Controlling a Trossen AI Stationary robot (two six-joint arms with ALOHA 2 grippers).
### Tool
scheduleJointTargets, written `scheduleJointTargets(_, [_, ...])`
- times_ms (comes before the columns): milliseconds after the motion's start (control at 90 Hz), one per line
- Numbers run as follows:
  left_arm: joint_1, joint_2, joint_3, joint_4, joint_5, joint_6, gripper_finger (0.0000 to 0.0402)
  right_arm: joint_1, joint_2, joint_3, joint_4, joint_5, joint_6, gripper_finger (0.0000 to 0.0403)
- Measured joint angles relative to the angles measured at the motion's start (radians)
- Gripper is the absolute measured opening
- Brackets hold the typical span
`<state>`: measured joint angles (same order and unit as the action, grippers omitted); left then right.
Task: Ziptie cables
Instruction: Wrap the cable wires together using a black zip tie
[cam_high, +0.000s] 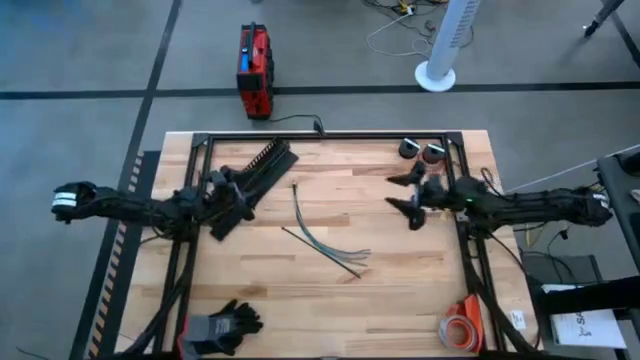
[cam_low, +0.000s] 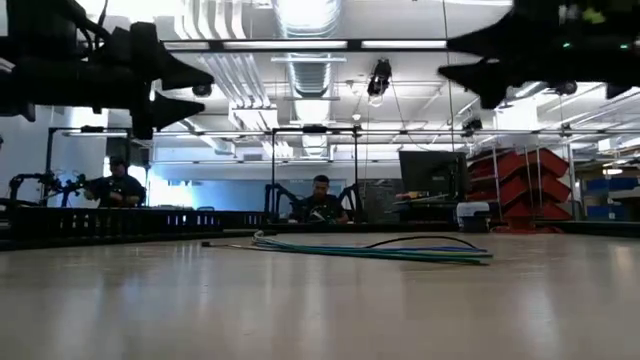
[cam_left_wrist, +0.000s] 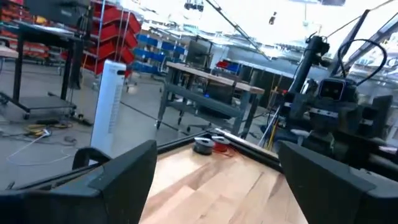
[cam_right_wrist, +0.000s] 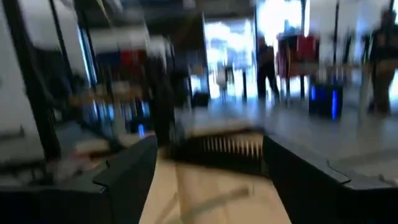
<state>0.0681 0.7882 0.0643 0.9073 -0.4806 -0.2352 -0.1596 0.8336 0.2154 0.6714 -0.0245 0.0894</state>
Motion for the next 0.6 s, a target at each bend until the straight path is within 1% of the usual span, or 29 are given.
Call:
scheduleJointTargets(167, [0.000,0.030,0.051,0.001,-0.001,-0.017,0.0323,-0.002,0.264,0.154,-0.020,0.007,0.037,0.0282])
scheduleJointTargets(333, [0.001,0.042,0.107,0.001,-0.009,0.040,0.0323,-0.003,0.500,0.331,-0.064,0.097,0.115,0.0270])
scheduleJointTargets(500, [0.001,0.026,0.135,-0.019,-0.012,0.044,0.0323,-0.003,0.701,0.485,-0.069,0.105,0.189,0.0254])
scheduleJointTargets(600, [0.001,0.001,0.137,-0.019,-0.056,0.044,0.0323,-0.003,0.808,0.565,-0.070,0.105,0.225,0.0242])
